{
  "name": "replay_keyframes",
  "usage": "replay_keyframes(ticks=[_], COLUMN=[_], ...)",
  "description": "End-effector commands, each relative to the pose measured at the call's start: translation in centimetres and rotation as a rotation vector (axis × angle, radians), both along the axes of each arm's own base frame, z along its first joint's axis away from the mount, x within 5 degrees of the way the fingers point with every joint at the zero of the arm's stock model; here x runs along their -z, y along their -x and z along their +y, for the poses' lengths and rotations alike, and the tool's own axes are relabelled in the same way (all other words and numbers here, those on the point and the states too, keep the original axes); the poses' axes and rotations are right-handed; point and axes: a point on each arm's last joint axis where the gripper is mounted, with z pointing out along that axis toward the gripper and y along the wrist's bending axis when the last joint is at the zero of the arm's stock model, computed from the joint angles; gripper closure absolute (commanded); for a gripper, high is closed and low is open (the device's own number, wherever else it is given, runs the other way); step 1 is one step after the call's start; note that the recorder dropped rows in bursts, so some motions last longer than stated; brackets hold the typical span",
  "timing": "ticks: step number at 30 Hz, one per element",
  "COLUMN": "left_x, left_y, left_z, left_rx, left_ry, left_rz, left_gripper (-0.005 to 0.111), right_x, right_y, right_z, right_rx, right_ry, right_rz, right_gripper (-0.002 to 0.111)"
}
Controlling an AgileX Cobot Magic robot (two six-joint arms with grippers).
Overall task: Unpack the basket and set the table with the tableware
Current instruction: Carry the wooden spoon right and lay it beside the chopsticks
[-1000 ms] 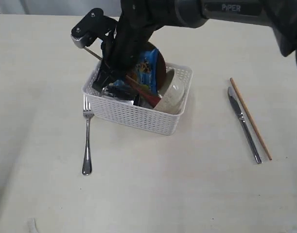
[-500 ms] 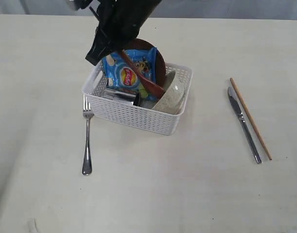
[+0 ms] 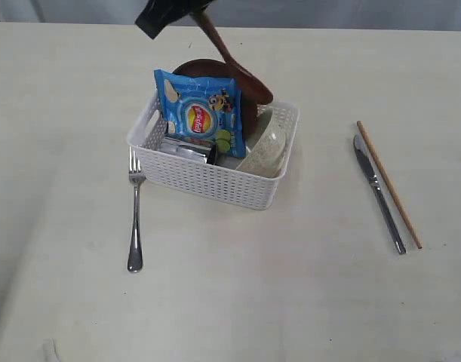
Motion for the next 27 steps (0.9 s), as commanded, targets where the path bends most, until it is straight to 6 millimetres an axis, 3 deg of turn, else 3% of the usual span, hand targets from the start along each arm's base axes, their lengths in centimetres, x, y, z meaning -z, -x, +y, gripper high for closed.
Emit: replay_keyframes(ticks=[1,9,17,22,24,25,27], left_x=[0.0,0.0,0.0,0.0,0.0,0.0,0.0], left_y=[0.0,0.0,0.0,0.0,0.0,0.0,0.0], left_z=[0.0,0.0,0.0,0.0,0.0,0.0,0.0], left_rx=[0.0,0.0,0.0,0.0,0.0,0.0,0.0], left_ry=[-0.004,-0.004,-0.004,-0.004,-0.004,-0.004,-0.004], left_rz=[-0.01,-0.01,-0.01,-0.01,-0.01,-0.01,-0.01], left_gripper=[0.107,0.107,0.107,0.107,0.107,0.107,0.107], right_x=[-1.4,-1.4,1.2,6.7,8.9,11.1,13.5], right_y=[-0.4,-3.6,-6.1,-6.7,-6.8,-7.0,-7.4], right_z=[-2.4,-10.2,-21.5,-26.8,-27.9,-28.4,-28.1], right_rx=[0.108,0.409,0.778,0.93,0.964,0.98,0.949], right_ry=[0.041,0.07,0.046,0.004,0.014,0.037,0.05], right_rz=[-0.019,0.13,0.351,0.563,0.636,0.69,0.748], right_gripper=[0.109,0.109,0.109,0.109,0.109,0.109,0.109])
